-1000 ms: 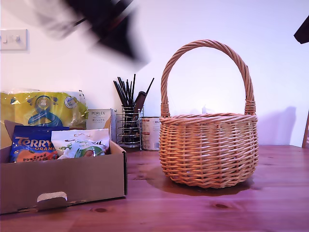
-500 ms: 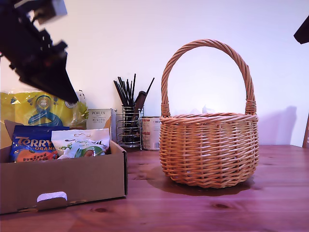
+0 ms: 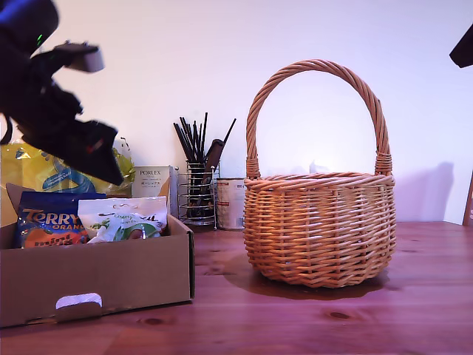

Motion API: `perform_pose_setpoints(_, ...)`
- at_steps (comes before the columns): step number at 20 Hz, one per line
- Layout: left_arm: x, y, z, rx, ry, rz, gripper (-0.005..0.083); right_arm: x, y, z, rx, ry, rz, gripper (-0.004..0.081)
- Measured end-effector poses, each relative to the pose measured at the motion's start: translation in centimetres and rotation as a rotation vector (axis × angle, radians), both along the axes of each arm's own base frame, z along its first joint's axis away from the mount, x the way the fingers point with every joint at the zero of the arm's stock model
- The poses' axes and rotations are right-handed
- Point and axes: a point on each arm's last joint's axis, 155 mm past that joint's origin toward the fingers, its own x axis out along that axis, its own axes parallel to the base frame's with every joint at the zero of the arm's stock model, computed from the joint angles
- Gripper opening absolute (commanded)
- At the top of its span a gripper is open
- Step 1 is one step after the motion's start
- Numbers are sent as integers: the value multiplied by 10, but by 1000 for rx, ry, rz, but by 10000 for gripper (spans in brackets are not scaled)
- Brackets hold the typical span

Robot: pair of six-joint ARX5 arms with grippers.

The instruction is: Move the bags of Easter eggs from the cardboard box on the left into the woven basket on the right side.

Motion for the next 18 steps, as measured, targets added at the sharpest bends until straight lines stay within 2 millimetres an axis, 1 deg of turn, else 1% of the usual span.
perform_pose_setpoints(1, 5, 4, 0, 7, -18, -11, 790, 0, 0, 0, 0, 0, 0, -12)
perform_pose_setpoints(2, 5, 5, -2, 4, -16, -28, 790, 0, 0, 0, -1, 0, 0, -12)
perform_pose_setpoints(3, 2, 3, -3, -10, -1, -49, 790, 0, 0, 0, 0, 0, 0, -12)
perform_pose_setpoints(5, -11, -2, -15, -34, 74, -88, 790, 0, 0, 0, 0, 0, 0, -12)
perform_pose_setpoints(7, -19, 0, -24, -36, 126, -91, 790, 0, 0, 0, -1, 0, 0, -12)
perform_pose_setpoints(9, -19, 3, -26, -36, 133, -84, 790, 1, -1, 0, -1, 0, -5, -12)
perform_pose_setpoints(11, -18, 11, -28, -39, 141, -67, 790, 1, -1, 0, -2, -2, -4, -12)
perform_pose_setpoints(14, -14, 19, -44, -38, 176, -45, 790, 1, -1, 1, -1, -5, -4, -12)
perform_pose_setpoints(16, -16, 16, -54, -61, 207, -58, 790, 1, -1, 1, 0, -6, -4, -12)
perform_pose_setpoints(18, -22, 8, -56, -126, 252, -59, 788, 1, -1, 1, 0, -6, -4, -12)
